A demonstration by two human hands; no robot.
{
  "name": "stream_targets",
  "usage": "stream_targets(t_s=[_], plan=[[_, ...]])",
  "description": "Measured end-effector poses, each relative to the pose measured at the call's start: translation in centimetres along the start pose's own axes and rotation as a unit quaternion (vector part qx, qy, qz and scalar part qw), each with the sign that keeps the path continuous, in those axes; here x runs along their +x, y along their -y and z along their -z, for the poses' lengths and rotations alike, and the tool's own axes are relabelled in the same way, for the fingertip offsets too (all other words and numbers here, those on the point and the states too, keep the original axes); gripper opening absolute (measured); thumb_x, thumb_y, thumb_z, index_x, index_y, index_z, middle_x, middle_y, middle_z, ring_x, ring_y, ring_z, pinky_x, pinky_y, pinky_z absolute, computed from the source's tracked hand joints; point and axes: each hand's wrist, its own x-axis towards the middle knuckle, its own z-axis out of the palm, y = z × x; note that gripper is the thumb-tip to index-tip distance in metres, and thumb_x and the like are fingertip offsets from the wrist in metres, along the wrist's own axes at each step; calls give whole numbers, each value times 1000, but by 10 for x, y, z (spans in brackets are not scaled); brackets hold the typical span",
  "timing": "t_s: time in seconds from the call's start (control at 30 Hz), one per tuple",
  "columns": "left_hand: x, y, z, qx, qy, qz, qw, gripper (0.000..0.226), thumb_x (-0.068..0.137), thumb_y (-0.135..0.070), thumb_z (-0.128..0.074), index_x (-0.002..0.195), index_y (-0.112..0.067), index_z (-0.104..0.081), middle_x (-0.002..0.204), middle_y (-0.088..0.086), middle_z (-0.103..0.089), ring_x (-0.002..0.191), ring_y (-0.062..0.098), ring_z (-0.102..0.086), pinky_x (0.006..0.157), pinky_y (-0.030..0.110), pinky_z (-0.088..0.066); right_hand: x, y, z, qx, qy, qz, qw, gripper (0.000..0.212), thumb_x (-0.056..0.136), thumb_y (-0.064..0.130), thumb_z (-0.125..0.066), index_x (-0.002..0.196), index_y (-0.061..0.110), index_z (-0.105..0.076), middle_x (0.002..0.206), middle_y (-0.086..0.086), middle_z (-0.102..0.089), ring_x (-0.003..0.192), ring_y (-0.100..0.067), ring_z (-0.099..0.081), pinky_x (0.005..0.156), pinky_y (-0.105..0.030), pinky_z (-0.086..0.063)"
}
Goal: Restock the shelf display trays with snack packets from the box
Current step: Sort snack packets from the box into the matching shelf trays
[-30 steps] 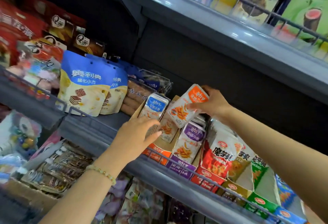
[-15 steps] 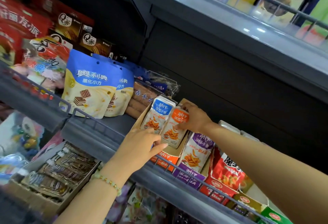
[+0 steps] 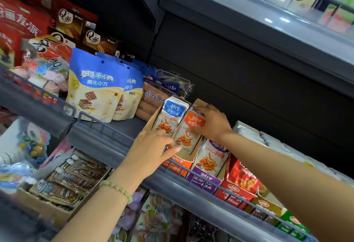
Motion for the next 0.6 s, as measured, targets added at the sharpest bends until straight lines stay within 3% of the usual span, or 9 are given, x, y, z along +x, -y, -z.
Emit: stream_targets(t_s=[0.13,0.3,0.43,0.6], plan=[[-4,-4,4,12,-19,3,1000,37,92,-58,-38,105,-33,-62,111,-13,-57,106,4,-49,94,26,-34,-5,-1,11,75,9,-7,997,65,80,42,-72,138,32,-44,137,-2,-46,124,-23,-48,103,-45,-44],[-23,-28,18,6,-26,9,1000,53,87,-62,-31,124,-32,-55,127,-13,-49,120,6,-44,97,28,-35,-38,3,46,199,7,13,980,56,88,33,-66,139,27,-44,138,0,-45,123,-16,-49,94,-27,-44],[-58,-55,27,-26,53,5,998,51,88,-63,-32,130,-36,-48,131,-20,-43,121,1,-41,98,24,-38,-90,0,69,259,22,37,965,50,89,38,-62,136,29,-47,139,5,-48,119,-9,-52,96,-30,-49],[-117,-74,14,-81,131,52,987,50,90,-59,-40,135,-37,-41,136,-21,-42,124,-1,-41,101,22,-39,-168,-13,60,381,117,25,917,43,87,33,-65,128,31,-53,128,17,-56,115,-2,-57,92,-20,-49]])
